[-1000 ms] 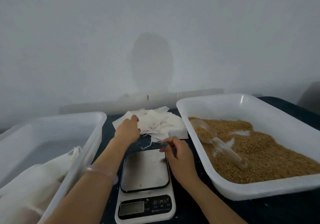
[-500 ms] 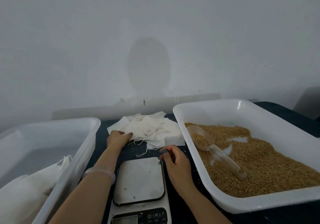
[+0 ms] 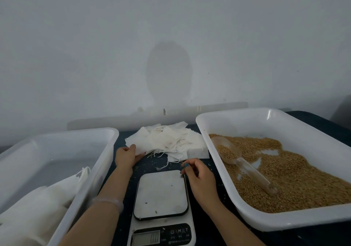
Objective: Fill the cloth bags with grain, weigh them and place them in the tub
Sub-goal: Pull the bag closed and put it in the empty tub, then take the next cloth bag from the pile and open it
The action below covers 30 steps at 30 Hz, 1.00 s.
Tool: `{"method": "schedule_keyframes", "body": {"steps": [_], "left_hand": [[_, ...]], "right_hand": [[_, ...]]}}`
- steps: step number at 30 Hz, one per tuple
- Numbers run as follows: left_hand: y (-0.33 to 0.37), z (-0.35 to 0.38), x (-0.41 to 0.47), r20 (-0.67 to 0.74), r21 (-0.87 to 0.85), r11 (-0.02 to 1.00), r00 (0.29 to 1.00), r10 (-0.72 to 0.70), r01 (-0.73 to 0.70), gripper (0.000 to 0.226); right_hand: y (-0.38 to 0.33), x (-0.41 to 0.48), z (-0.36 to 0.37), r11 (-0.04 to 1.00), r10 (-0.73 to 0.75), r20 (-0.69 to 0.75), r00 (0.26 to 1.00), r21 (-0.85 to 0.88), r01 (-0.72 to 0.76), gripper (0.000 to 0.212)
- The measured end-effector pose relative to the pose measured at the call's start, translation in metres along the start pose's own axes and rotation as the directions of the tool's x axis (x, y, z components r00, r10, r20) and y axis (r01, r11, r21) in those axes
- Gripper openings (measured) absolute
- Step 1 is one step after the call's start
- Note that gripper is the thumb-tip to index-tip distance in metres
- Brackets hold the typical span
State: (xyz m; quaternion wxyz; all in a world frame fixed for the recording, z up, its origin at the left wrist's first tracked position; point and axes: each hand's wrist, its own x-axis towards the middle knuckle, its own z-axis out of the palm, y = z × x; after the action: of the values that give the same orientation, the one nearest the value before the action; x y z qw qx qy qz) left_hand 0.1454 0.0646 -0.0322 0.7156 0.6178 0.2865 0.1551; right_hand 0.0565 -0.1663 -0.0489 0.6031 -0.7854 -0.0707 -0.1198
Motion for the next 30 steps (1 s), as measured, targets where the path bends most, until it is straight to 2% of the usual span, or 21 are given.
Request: {"method": "schedule_keyframes", "body": {"steps": [2, 4, 7, 10, 12, 14, 17, 21, 25, 28, 30], "left_hand": [[-0.003, -0.006, -0.011, -0.039, -0.043, 0.999, 0.999, 0.031, -0.033, 0.023], [-0.003, -0.009, -0.026, -0.005, -0.144, 0.987, 0.997, 0.071, -0.071, 0.025], [0.005, -0.015, -0.060, 0.181, -0.326, 0.940, 0.970, 0.164, -0.098, 0.018], [0.009, -0.025, -0.092, 0.433, -0.448, 0.894, 0.879, 0.201, 0.015, 0.022], [0.007, -0.031, -0.109, 0.525, -0.418, 0.908, 0.825, 0.209, 0.036, 0.020], [0.001, -0.035, -0.121, 0.552, -0.327, 0.944, 0.804, 0.221, -0.035, 0.022], [-0.004, -0.035, -0.131, 0.514, -0.118, 0.949, 0.799, 0.311, -0.293, 0.026], [0.005, -0.039, -0.137, 0.474, 0.019, 0.828, 0.735, 0.486, -0.560, 0.026], [0.008, -0.043, -0.137, 0.447, 0.071, 0.783, 0.722, 0.529, -0.618, 0.026], [0.006, -0.044, -0.135, 0.405, 0.064, 0.790, 0.739, 0.538, -0.610, 0.026], [0.007, -0.047, -0.133, 0.386, 0.038, 0.794, 0.742, 0.548, -0.607, 0.029]], "right_hand": [[0.000, 0.001, 0.000, 1.000, -0.009, -0.004, 1.000, -0.007, 0.008, 0.012], [0.000, 0.001, -0.001, 1.000, -0.022, -0.002, 1.000, -0.011, 0.022, 0.013], [-0.004, 0.000, -0.003, 0.998, -0.046, 0.018, 0.999, 0.041, 0.045, 0.015], [-0.013, -0.001, -0.005, 0.992, -0.063, 0.058, 0.996, 0.108, 0.057, 0.014], [-0.022, -0.004, -0.004, 0.986, -0.074, 0.113, 0.991, 0.156, 0.056, 0.023], [-0.032, -0.008, -0.004, 0.967, -0.082, 0.161, 0.984, 0.252, 0.039, 0.038], [-0.041, -0.012, -0.006, 0.952, -0.097, 0.178, 0.979, 0.304, 0.039, 0.045], [-0.038, -0.010, -0.010, 0.964, -0.128, 0.174, 0.976, 0.252, 0.082, 0.038], [-0.041, -0.011, -0.013, 0.951, -0.135, 0.213, 0.968, 0.300, 0.066, 0.034], [-0.043, -0.012, -0.012, 0.961, -0.116, 0.212, 0.970, 0.270, 0.056, 0.020], [-0.042, -0.012, -0.012, 0.962, -0.093, 0.191, 0.977, 0.269, 0.039, 0.019]]}}
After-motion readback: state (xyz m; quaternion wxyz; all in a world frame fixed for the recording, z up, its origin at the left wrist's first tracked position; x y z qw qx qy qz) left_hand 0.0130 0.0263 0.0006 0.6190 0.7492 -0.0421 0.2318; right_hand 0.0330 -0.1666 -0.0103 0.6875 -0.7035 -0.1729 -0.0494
